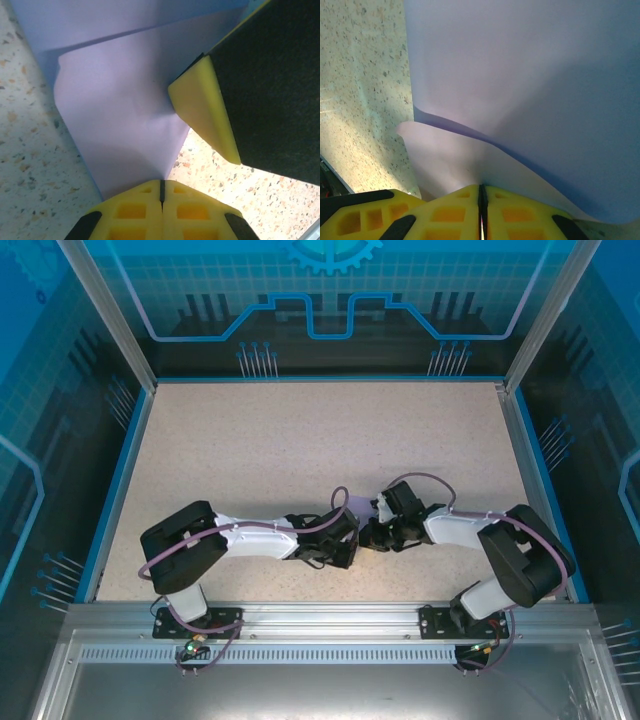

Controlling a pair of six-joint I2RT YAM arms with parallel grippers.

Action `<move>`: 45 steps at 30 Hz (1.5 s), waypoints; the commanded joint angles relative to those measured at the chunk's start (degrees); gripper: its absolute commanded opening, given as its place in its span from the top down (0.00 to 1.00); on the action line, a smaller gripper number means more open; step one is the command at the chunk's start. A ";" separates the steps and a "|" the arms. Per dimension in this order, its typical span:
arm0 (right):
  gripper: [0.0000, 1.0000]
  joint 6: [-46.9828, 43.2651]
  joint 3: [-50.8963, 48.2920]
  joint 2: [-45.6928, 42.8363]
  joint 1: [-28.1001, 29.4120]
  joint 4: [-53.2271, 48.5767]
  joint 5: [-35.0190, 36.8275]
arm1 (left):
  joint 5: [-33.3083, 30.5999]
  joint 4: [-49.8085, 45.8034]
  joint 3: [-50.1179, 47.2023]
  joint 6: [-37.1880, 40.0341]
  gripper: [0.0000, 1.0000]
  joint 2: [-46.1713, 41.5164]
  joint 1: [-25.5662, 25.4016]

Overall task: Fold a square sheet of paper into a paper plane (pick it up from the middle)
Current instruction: Third fold the triangle at the center of the table.

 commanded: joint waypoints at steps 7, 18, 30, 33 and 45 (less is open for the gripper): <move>0.88 0.85 -1.46 -3.03 -4.66 -8.07 12.84 | -1.07 -4.24 -5.55 1.31 1.00 -0.45 0.02; 0.88 -0.02 -2.13 -4.00 -11.02 -7.93 13.82 | -1.10 -4.14 -7.27 1.92 1.00 -2.36 0.08; 0.89 -1.43 -0.79 -6.97 -14.13 -10.18 13.76 | -0.30 -4.12 -6.45 2.48 1.00 -2.56 0.05; 0.89 -2.03 -0.35 -10.10 -14.17 -11.80 12.94 | 0.15 -3.74 -5.56 2.65 0.99 -2.56 0.08; 0.79 -3.39 -2.78 -14.01 -13.28 -11.03 2.02 | 0.88 -6.29 1.86 5.06 0.91 -4.09 0.18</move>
